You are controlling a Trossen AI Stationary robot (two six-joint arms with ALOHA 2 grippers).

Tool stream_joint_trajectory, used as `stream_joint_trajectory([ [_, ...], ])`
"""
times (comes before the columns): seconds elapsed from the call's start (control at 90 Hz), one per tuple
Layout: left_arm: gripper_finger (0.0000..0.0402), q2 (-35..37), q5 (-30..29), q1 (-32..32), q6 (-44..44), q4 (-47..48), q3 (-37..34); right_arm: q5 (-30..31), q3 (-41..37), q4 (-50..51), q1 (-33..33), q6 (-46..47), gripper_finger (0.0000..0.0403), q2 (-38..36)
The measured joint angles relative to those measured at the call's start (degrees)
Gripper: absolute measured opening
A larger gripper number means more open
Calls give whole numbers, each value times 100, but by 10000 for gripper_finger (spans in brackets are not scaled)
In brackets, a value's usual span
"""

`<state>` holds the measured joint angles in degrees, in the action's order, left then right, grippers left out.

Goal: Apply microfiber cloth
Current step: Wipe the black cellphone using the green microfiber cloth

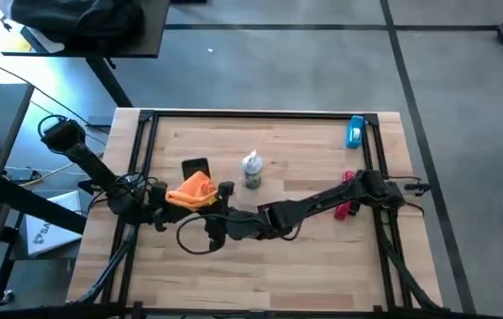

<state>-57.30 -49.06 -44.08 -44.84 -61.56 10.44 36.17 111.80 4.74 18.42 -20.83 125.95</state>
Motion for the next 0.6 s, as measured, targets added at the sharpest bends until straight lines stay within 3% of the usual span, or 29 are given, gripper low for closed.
stream_joint_trajectory([
  [0.289, 17, 17, -101, 36, -4, 202, 0, -623, -12, -181, -300, -20, 0, 2],
  [0.6, 17, 7, -106, 147, -13, 634, 10, -442, -10, 555, -285, -1, 0, -61],
])
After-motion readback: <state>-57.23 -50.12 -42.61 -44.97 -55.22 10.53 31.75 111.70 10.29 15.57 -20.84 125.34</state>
